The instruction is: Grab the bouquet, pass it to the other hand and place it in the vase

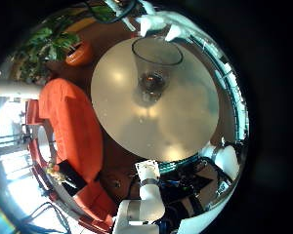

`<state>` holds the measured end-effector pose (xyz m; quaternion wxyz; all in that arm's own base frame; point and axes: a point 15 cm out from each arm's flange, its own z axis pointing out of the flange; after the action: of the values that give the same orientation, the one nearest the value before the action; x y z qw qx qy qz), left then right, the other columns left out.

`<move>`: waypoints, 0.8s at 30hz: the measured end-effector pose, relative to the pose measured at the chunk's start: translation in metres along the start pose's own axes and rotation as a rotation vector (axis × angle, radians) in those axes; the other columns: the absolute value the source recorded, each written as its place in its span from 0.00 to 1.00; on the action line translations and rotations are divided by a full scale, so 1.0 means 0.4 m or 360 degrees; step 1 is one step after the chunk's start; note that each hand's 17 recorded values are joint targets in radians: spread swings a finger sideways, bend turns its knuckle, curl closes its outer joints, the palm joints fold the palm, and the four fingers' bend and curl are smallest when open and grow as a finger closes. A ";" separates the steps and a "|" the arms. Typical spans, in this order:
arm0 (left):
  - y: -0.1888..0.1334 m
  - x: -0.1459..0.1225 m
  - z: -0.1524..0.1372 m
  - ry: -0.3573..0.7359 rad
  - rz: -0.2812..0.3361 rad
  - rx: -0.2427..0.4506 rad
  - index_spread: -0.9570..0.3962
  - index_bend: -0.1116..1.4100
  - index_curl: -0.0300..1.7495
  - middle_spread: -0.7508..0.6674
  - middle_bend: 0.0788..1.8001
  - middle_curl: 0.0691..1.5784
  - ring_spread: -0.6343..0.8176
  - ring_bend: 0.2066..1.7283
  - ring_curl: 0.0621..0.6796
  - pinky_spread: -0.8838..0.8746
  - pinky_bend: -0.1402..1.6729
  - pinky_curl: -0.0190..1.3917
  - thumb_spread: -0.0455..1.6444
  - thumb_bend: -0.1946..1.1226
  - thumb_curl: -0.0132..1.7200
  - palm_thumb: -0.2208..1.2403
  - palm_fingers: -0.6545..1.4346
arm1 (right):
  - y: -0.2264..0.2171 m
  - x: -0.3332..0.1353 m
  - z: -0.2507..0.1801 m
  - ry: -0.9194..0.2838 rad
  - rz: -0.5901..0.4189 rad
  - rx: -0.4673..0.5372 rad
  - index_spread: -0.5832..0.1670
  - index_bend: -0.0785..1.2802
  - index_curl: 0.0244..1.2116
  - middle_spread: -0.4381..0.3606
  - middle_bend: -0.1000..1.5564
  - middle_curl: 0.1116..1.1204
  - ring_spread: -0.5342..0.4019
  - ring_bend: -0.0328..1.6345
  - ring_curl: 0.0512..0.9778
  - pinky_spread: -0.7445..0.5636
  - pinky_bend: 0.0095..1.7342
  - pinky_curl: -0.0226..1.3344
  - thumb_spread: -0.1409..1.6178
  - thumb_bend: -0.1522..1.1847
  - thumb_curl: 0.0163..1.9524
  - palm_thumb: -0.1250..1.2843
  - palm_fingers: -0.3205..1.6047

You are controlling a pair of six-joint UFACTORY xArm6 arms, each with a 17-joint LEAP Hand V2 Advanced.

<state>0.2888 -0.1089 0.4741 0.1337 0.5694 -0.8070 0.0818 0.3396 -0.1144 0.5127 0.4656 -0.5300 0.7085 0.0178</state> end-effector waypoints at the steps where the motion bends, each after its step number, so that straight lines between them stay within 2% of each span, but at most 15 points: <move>1: -0.005 0.007 -0.004 0.0049 0.0004 0.0015 0.65 0.20 0.28 0.63 0.09 0.20 0.66 0.20 0.15 0.70 0.18 0.20 0.72 0.13 0.18 0.35 0.53 | -0.003 -0.019 -0.004 -0.0080 0.0012 0.0014 0.50 0.95 0.71 0.38 0.88 0.69 0.37 0.90 0.69 0.44 0.82 0.46 0.54 0.16 0.55 0.90 0.76; 6: -0.037 0.017 -0.039 0.0307 -0.0022 0.0123 0.65 0.19 0.28 0.62 0.10 0.20 0.64 0.21 0.15 0.69 0.18 0.20 0.72 0.13 0.18 0.34 0.53 | -0.007 -0.120 -0.012 -0.0563 0.0035 -0.0016 0.50 0.96 0.70 0.39 0.89 0.68 0.37 0.90 0.69 0.44 0.80 0.48 0.54 0.16 0.57 0.89 0.76; 9: -0.063 0.053 -0.062 0.0496 0.0014 0.0188 0.66 0.19 0.28 0.62 0.10 0.21 0.64 0.21 0.15 0.68 0.18 0.20 0.71 0.13 0.18 0.33 0.53 | 0.012 -0.171 -0.018 -0.0786 0.0019 -0.0072 0.50 0.96 0.70 0.39 0.89 0.68 0.37 0.90 0.69 0.44 0.80 0.50 0.53 0.15 0.58 0.89 0.76; 12: -0.087 0.059 -0.103 0.0667 0.0012 0.0289 0.67 0.19 0.27 0.63 0.09 0.21 0.62 0.24 0.16 0.66 0.19 0.21 0.71 0.13 0.18 0.33 0.54 | 0.046 -0.185 -0.008 -0.0957 0.0061 -0.0128 0.51 0.96 0.69 0.39 0.89 0.67 0.38 0.91 0.69 0.44 0.79 0.51 0.53 0.15 0.60 0.89 0.76; 14: -0.101 0.082 -0.124 0.0772 0.0034 0.0331 0.67 0.19 0.27 0.63 0.09 0.21 0.61 0.25 0.16 0.65 0.19 0.21 0.71 0.13 0.18 0.33 0.53 | 0.074 -0.193 0.000 -0.1054 0.0090 -0.0173 0.51 0.96 0.69 0.39 0.89 0.67 0.38 0.91 0.69 0.44 0.79 0.52 0.53 0.15 0.61 0.89 0.76; 18: -0.132 0.116 -0.163 0.0985 0.0065 0.0400 0.68 0.18 0.26 0.63 0.09 0.21 0.60 0.26 0.16 0.64 0.20 0.22 0.70 0.13 0.18 0.32 0.52 | 0.117 -0.264 0.026 -0.1189 0.0020 -0.0303 0.51 0.97 0.69 0.39 0.90 0.66 0.38 0.91 0.69 0.44 0.78 0.54 0.54 0.15 0.63 0.89 0.76; 24: -0.178 0.131 -0.189 0.1214 0.0096 0.0427 0.70 0.18 0.25 0.64 0.10 0.22 0.61 0.28 0.16 0.64 0.21 0.23 0.68 0.13 0.18 0.32 0.51 | 0.182 -0.352 0.070 -0.1257 -0.0125 -0.0476 0.51 0.97 0.68 0.39 0.90 0.66 0.38 0.91 0.69 0.43 0.77 0.56 0.54 0.15 0.65 0.88 0.76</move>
<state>0.3485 -0.1585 0.5607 0.3457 0.4866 -0.6980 0.3956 0.3023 0.0353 0.5585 0.6195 -0.5709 0.4446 0.3044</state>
